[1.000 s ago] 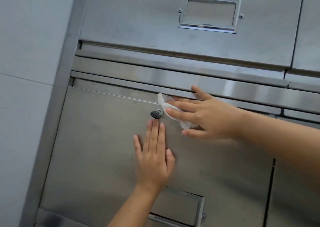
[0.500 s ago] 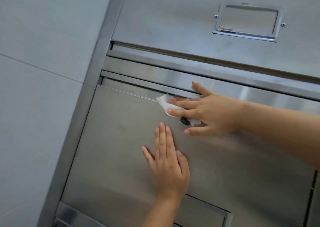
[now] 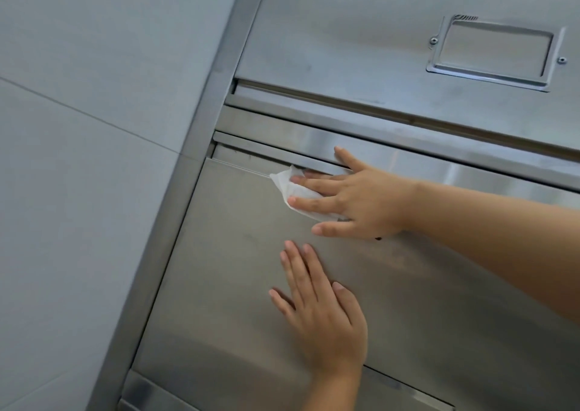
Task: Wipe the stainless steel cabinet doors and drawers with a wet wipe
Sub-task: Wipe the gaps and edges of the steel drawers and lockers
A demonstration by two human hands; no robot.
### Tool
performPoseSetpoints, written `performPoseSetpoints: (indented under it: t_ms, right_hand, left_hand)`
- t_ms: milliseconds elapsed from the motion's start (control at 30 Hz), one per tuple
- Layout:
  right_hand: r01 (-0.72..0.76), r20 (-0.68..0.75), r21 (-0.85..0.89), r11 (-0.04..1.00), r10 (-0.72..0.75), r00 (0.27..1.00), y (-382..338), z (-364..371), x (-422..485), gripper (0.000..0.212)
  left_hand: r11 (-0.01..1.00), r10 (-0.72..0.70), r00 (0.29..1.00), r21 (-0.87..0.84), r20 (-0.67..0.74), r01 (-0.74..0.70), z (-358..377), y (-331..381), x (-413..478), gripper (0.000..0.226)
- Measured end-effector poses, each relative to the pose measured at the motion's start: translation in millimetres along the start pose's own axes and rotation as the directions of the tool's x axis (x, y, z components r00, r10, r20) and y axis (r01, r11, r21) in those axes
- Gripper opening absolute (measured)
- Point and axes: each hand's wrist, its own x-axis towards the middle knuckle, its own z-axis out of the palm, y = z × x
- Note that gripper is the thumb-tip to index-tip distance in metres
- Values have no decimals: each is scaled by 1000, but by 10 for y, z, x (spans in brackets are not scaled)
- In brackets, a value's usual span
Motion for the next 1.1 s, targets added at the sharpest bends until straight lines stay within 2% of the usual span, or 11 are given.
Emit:
performPoseSetpoints:
  t_ms: [100,333,667,833,1100]
  right_hand:
    - [0,-34,-33,999,-1,999,-48,-34,182,56]
    - [-29,-99,-106,994,18,995,-227,-161,710,61]
    - [-102,-179,-64,993,89,980,-463,-257,1238,63]
    - [-67,-189,-86,994,50,981,-374,-287,1132,58]
    - [-20,-115,-131,991,5,993,-233,-247,583,54]
  left_hand:
    - [999,-50,999,11,-3,50,-4,-7,12,59]
    - [998,-31,999,57,29,30,5,-22,19,60]
    - [999,6,999,35,43,-8,-10,-46,43,60]
    - [999,-5,999,42,54,3,0,-44,39,59]
    - [999,-27,999,44,45,25,-17,-24,22,59]
